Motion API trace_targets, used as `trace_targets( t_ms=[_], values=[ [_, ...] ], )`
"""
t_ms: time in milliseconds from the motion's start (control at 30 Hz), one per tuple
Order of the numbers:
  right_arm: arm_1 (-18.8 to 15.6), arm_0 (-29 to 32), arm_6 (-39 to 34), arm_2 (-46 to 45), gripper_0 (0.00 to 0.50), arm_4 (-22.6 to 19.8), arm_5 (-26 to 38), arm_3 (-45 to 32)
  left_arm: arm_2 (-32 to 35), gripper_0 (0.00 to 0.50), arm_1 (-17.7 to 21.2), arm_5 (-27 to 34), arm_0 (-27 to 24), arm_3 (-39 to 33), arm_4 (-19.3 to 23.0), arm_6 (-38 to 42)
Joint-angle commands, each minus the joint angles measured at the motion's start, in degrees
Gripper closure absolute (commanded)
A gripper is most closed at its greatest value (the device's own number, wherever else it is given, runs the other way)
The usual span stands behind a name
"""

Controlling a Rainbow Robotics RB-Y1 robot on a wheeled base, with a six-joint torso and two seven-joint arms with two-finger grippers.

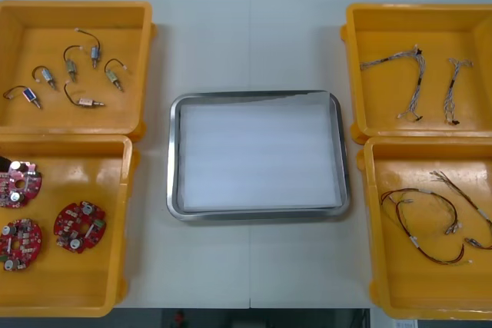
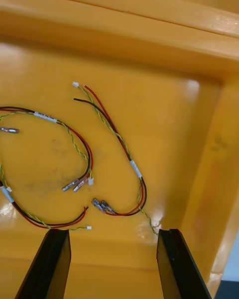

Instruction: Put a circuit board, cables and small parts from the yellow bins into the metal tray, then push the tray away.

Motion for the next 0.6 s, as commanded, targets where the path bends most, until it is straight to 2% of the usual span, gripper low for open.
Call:
trace_targets(
  t_ms=[33,433,600],
  values=[
    [-2.02,1.16,7.51,-1.69,0.0,-2.17,-4.06,4.45,-1.79,0.0,0.41,-4.32,4.34,-2.08,-0.45,5.97],
    [-2.37,2.4,17.44,3.76,0.0,-0.58,-14.7,13.77,-4.95,0.0,0.41,-9.77,8.2,-1.99,-2.03,7.55],
    [-2.72,2.48,18.14,6.05,0.0,0.38,-17.51,16.49,-5.92,0.0,0.32,-10.91,9.0,-1.72,-2.91,8.69]
  ],
)
